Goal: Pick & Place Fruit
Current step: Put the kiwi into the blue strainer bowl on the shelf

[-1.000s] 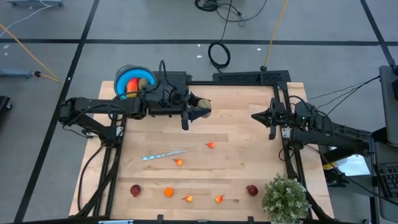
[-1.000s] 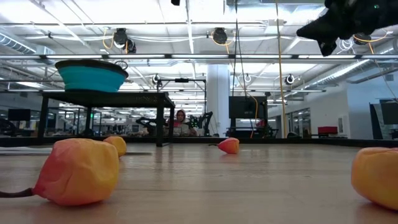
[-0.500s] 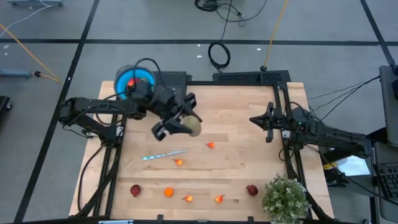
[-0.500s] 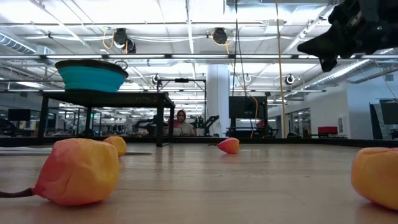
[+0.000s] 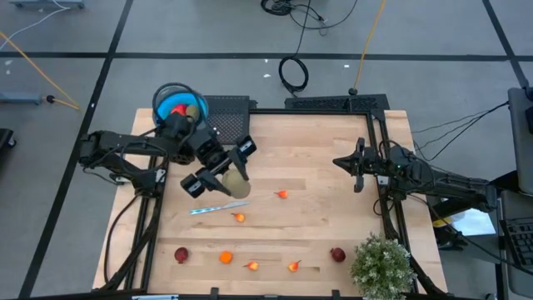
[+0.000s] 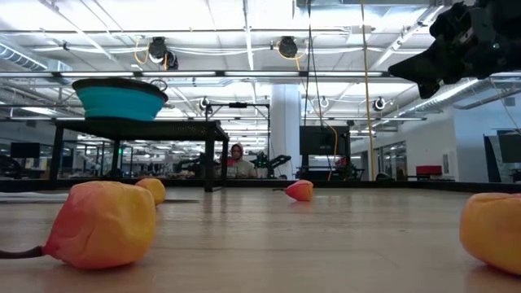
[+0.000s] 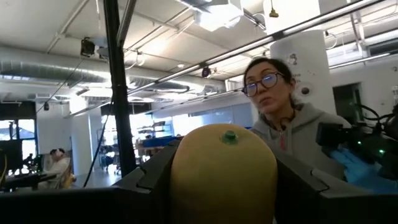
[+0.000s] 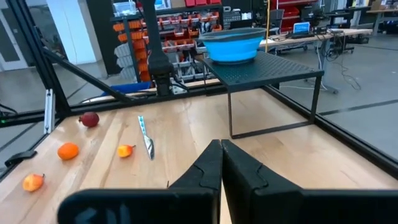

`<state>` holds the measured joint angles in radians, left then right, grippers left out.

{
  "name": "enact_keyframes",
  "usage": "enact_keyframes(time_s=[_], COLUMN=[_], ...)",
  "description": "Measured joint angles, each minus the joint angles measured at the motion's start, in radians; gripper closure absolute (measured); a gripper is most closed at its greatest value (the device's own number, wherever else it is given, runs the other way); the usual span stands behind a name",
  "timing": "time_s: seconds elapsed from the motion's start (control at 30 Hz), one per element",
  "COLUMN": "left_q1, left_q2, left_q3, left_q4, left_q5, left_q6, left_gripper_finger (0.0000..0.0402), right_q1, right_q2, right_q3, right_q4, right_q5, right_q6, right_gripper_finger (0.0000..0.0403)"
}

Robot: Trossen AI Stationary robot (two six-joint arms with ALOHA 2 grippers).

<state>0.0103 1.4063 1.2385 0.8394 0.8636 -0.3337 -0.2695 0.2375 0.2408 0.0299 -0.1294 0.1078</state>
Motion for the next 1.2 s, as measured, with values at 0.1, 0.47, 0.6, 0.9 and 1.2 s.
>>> enact_keyframes(time_s=[0.1,0.47,0.6,0.9,1.2], left_q1=[-0.005,-0.013,-0.013,-0.013,-0.003], left_q2=[0.0,0.0,0.0,0.0,0.0], left_q3=[0.0,0.0,0.0,0.0,0.0], left_q4=[0.001,-0.001,-0.003,-0.009,-0.318], left_q5=[0.0,-0.4,-0.525,-0.604,-0.707], left_q6=[-0.001,-0.243,-0.34,-0.429,-0.405], left_gripper_finger=[0.0207,0.021,0.0207,0.0212,0.0222], right_q1=[0.0,0.0,0.0,0.0,0.0], right_q2=[0.0,0.0,0.0,0.0,-0.002], right_q3=[-0.001,-0.001,-0.001,-0.001,-0.001], right_q4=[0.001,0.004,0.004,0.004,0.01], right_q5=[0.0,0.0,0.0,-0.001,-0.002], right_q6=[0.0,0.0,0.0,-0.001,-0.031], right_gripper_finger=[0.0403,0.0403,0.0403,0.0403,0.0403])
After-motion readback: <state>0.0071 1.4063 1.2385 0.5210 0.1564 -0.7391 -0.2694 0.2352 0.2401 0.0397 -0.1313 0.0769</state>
